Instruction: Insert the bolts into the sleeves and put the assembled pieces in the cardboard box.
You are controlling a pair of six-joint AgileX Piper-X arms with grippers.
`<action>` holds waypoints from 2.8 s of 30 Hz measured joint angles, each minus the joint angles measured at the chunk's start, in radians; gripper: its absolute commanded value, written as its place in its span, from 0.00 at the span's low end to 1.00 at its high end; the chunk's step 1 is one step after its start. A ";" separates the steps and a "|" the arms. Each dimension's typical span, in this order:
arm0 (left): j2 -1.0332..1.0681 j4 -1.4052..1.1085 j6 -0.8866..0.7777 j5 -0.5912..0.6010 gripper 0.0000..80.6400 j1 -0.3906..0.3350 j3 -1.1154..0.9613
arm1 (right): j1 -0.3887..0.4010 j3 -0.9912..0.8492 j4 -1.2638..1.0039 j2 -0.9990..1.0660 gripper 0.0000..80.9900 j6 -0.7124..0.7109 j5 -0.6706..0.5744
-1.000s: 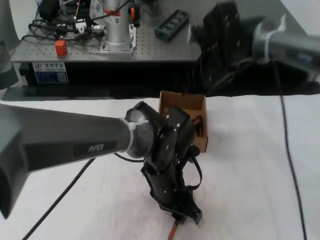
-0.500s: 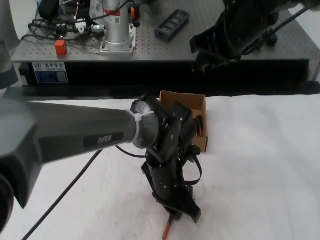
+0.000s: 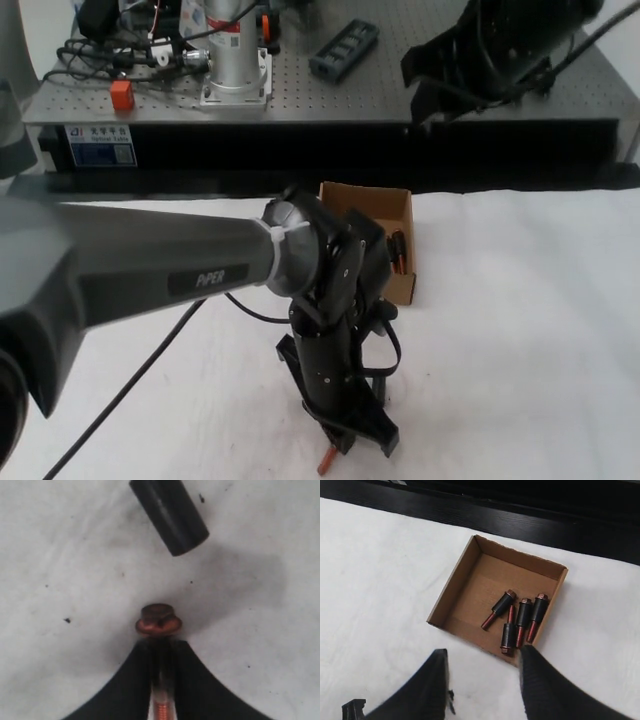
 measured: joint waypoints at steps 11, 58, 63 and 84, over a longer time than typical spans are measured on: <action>-0.037 0.021 0.000 -0.085 0.01 0.004 0.026 | 0.037 0.323 -0.034 -0.090 0.41 0.000 0.000; -0.959 -0.751 -0.416 0.343 0.01 0.236 0.659 | 0.217 0.840 -0.386 -0.470 0.06 0.153 -0.302; -0.950 -1.182 -0.616 0.443 0.01 0.236 0.806 | 0.269 1.045 -0.676 -0.651 0.06 0.315 -0.510; -0.844 -1.409 -0.692 0.647 0.01 0.236 0.836 | 0.311 1.094 -1.179 -0.526 0.06 0.479 -0.568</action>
